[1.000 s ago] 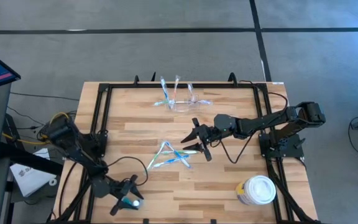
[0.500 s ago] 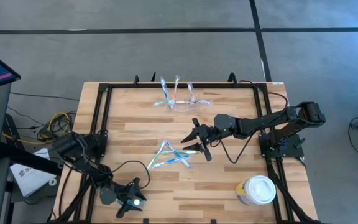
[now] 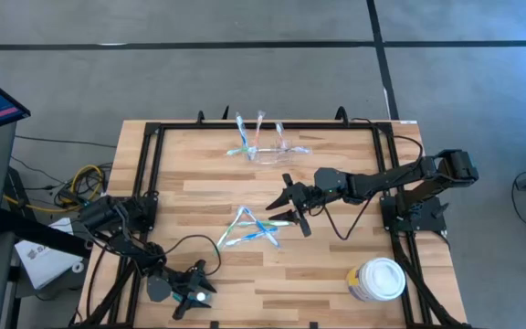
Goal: Pick & Place toothbrushing station
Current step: Put the blue mouthwash into the transparent organizer
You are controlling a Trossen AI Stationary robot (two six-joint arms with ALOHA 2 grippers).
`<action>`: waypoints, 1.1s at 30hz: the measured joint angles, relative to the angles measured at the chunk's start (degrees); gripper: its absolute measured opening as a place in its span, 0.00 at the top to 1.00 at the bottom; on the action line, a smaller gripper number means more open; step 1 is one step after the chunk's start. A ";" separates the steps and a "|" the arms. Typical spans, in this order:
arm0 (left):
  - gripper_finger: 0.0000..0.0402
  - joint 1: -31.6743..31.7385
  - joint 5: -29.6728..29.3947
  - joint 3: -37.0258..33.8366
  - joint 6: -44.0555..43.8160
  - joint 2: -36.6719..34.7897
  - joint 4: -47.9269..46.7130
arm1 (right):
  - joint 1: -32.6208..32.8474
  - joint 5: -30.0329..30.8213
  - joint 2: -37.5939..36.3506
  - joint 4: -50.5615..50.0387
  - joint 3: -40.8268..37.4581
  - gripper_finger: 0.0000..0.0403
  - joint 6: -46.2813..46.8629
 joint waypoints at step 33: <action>0.83 1.90 -3.39 -0.42 -1.20 -3.25 -0.62 | 0.81 -0.02 0.00 0.00 0.00 0.67 0.01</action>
